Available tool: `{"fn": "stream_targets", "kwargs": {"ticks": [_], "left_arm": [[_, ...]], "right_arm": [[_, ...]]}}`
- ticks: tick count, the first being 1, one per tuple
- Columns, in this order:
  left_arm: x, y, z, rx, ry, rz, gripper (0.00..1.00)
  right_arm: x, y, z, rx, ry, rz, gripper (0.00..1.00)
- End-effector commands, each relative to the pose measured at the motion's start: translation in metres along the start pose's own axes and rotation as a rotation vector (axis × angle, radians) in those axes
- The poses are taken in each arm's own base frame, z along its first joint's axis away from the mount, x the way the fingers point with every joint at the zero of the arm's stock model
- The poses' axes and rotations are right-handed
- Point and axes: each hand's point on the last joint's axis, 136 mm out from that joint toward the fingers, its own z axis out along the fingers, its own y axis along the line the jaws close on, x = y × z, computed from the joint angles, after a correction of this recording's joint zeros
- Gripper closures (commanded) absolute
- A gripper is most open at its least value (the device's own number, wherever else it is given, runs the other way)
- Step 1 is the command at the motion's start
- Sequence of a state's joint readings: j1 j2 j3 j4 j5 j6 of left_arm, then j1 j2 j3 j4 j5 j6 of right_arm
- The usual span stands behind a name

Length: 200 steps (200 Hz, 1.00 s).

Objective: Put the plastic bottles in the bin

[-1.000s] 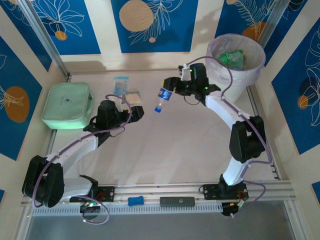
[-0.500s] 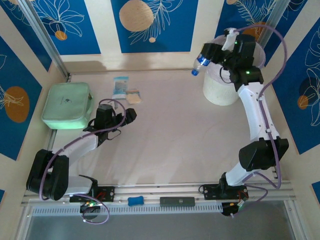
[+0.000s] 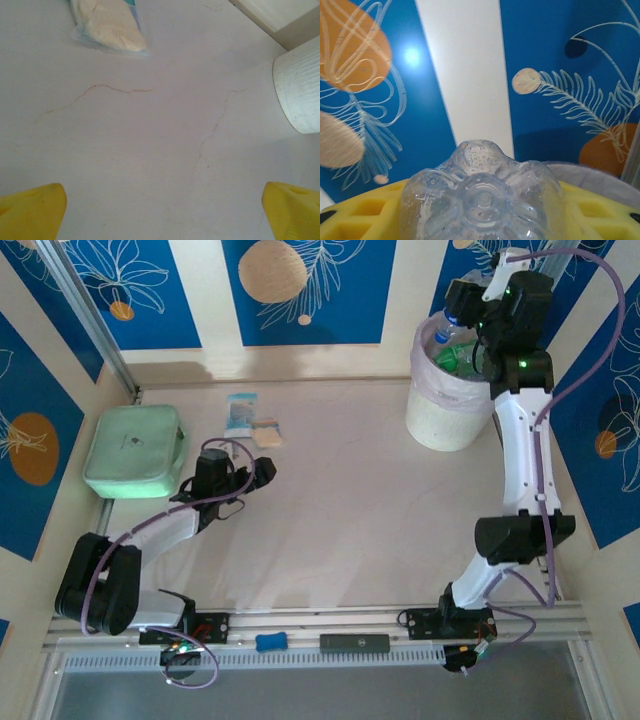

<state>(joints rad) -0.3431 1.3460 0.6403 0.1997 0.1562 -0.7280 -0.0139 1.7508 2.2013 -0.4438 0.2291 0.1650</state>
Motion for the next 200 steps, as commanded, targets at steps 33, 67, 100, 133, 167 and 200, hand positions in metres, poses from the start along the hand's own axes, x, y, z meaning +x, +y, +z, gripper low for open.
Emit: {"fn": "stream_targets", "kwargs": {"ticks": [33, 67, 100, 133, 167, 200], "left_arm": [[0.002, -0.005, -0.005, 0.010, 0.001, 0.035, 0.00], [0.004, -0.001, -0.010, -0.012, 0.003, 0.050, 0.00], [0.005, 0.002, -0.010, -0.020, 0.001, 0.049, 0.00], [0.005, 0.000, -0.009, -0.013, 0.008, 0.049, 0.00], [0.003, 0.000, -0.010, -0.020, 0.004, 0.054, 0.00], [-0.005, 0.001, -0.014, -0.044, -0.018, 0.072, 0.00]], "right_arm": [[0.040, -0.037, 0.065, 0.118, 0.139, 0.015, 0.49], [0.075, -0.035, 0.087, 0.085, 0.223, 0.089, 0.49], [0.106, -0.041, 0.093, 0.055, 0.307, 0.209, 0.49], [0.125, -0.067, 0.091, 0.089, 0.371, 0.339, 0.38], [0.112, -0.084, 0.078, 0.144, 0.347, 0.347, 0.13], [0.076, -0.077, 0.057, 0.128, 0.265, 0.285, 0.08]]}}
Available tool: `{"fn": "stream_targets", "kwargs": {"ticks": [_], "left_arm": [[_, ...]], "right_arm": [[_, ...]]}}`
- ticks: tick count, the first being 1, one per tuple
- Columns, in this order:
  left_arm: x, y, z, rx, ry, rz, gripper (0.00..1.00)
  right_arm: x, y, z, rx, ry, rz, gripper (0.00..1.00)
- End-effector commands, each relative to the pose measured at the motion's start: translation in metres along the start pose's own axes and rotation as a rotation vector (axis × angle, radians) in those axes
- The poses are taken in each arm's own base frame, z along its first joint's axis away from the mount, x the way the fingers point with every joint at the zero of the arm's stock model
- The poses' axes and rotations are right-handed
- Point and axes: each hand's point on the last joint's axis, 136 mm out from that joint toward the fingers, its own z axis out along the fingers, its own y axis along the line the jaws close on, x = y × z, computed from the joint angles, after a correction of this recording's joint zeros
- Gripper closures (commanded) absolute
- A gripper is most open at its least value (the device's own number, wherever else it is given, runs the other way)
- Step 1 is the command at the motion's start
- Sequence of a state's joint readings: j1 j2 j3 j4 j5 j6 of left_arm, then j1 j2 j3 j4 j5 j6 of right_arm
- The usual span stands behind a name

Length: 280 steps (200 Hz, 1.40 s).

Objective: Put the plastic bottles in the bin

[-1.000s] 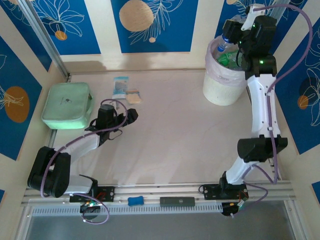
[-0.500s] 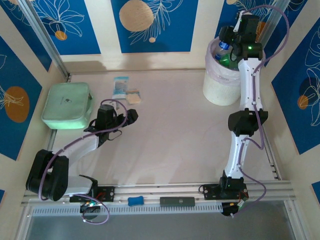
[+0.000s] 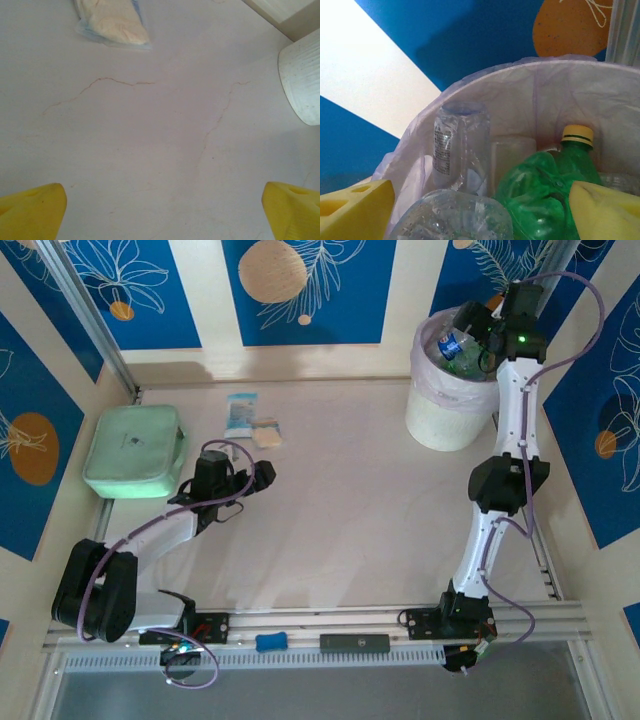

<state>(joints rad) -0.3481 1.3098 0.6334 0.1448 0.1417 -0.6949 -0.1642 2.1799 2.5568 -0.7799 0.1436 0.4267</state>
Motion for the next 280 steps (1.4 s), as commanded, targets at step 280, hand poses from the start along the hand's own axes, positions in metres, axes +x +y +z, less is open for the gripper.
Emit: {"fn": "stream_targets", "kwargs": {"ticks": [280], "left_arm": [[-0.110, 0.119, -0.067, -0.828, -0.444, 0.570, 0.00]], "right_arm": [[0.314, -0.059, -0.048, 0.052, 0.048, -0.399, 0.01]]}}
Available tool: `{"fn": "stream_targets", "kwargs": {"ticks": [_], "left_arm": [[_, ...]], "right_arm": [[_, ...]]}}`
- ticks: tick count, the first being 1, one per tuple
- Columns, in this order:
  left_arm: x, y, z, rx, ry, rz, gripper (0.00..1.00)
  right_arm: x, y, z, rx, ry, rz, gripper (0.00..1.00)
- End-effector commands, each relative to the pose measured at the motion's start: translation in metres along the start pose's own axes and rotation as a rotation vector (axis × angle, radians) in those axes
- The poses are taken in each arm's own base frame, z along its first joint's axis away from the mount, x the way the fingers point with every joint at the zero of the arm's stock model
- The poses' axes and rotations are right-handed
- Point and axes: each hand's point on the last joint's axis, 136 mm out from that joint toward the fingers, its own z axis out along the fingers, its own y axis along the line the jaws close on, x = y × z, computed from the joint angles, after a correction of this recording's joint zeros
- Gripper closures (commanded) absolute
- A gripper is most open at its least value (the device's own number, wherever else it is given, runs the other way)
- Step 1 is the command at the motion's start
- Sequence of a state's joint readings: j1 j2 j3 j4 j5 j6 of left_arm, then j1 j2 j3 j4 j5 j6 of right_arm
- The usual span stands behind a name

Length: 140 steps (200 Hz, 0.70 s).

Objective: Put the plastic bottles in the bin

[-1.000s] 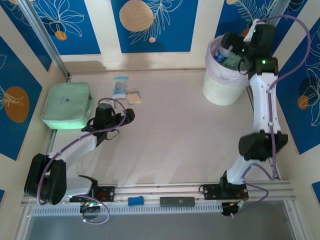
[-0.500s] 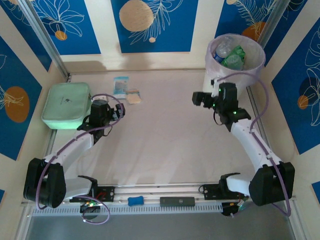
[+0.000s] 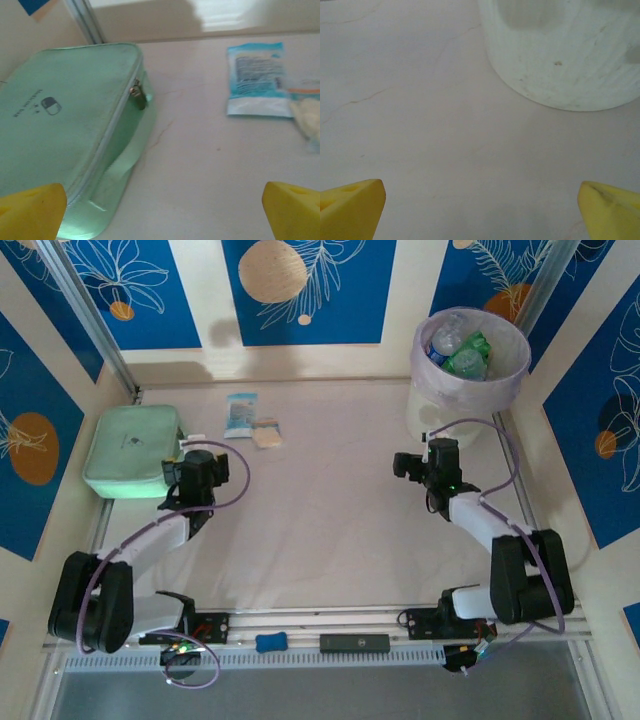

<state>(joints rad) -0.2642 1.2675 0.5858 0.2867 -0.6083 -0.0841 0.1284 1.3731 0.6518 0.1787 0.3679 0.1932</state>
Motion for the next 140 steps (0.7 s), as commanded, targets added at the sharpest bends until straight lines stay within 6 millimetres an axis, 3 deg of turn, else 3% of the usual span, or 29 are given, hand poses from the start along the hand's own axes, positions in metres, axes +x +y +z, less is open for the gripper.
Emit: {"fn": "stream_targets", "kwargs": {"ticks": [1, 37, 60, 99, 140], "left_arm": [[0.002, 0.012, 0.014, -0.092, -0.027, 0.081, 0.00], [0.014, 0.002, 0.031, -0.081, -0.098, 0.079, 0.01], [0.030, -0.004, 0.042, -0.068, -0.091, 0.090, 0.01], [0.032, -0.026, 0.039, 0.098, -0.098, 0.108, 0.01], [0.035, -0.022, 0.034, 0.166, -0.130, 0.047, 0.00]], "right_arm": [[-0.010, -0.015, 0.014, 0.054, -0.083, -0.008, 0.01], [-0.005, -0.021, 0.032, 0.082, -0.138, -0.036, 0.01], [-0.003, -0.022, 0.027, 0.075, -0.161, -0.027, 0.01], [0.004, -0.021, 0.017, -0.063, -0.217, 0.017, 0.01], [0.008, -0.019, 0.017, -0.075, -0.245, 0.006, 0.01]]}}
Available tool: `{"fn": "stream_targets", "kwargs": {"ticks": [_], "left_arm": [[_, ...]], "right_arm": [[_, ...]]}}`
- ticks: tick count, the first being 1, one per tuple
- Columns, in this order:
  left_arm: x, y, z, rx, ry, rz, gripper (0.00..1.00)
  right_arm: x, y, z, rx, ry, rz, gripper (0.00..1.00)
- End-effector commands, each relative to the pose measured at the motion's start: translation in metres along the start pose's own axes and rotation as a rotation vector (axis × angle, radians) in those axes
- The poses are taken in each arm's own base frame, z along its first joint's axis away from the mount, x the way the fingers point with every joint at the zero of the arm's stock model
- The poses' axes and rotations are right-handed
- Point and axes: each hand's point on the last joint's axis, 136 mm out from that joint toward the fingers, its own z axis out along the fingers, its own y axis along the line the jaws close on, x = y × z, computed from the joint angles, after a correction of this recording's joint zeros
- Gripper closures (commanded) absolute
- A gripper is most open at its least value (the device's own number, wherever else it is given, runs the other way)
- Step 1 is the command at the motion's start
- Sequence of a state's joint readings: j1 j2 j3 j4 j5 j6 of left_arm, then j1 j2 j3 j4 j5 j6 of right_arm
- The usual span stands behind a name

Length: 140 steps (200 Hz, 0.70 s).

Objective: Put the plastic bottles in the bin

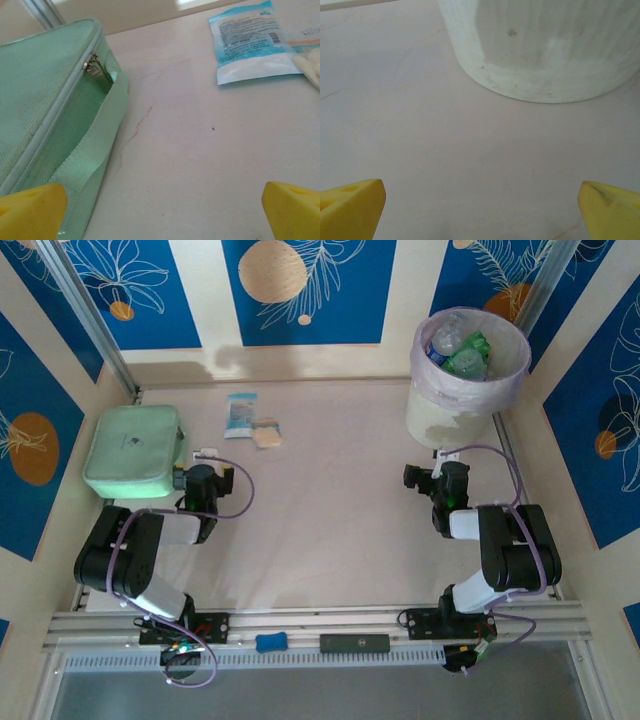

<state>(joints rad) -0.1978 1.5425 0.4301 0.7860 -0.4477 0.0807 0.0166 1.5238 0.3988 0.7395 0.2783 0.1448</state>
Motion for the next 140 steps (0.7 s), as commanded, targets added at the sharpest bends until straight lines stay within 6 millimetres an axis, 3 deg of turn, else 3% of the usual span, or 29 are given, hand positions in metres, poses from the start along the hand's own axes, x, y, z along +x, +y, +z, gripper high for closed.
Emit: {"fn": "stream_targets", "kwargs": {"ticks": [1, 66, 83, 90, 97, 140], "left_arm": [[-0.015, 0.000, -0.005, 0.062, -0.088, -0.059, 0.00], [-0.013, 0.006, -0.011, 0.042, -0.120, -0.082, 0.00], [-0.012, -0.002, -0.011, 0.096, -0.126, -0.073, 0.00], [-0.002, -0.007, -0.009, 0.116, -0.118, -0.062, 0.00], [-0.010, -0.007, -0.010, 0.105, -0.178, -0.053, 0.00], [-0.006, -0.006, -0.008, 0.101, -0.136, -0.064, 0.00]], "right_arm": [[-0.024, 0.013, -0.001, -0.061, -0.088, -0.010, 0.01], [-0.024, 0.014, -0.002, -0.059, -0.096, -0.017, 0.01], [-0.023, 0.013, -0.001, -0.057, -0.092, -0.017, 0.01], [-0.023, 0.014, -0.001, -0.059, -0.093, -0.018, 0.01], [-0.024, 0.013, -0.001, -0.058, -0.093, -0.018, 0.01], [-0.023, 0.014, -0.001, -0.058, -0.092, -0.019, 0.01]]}}
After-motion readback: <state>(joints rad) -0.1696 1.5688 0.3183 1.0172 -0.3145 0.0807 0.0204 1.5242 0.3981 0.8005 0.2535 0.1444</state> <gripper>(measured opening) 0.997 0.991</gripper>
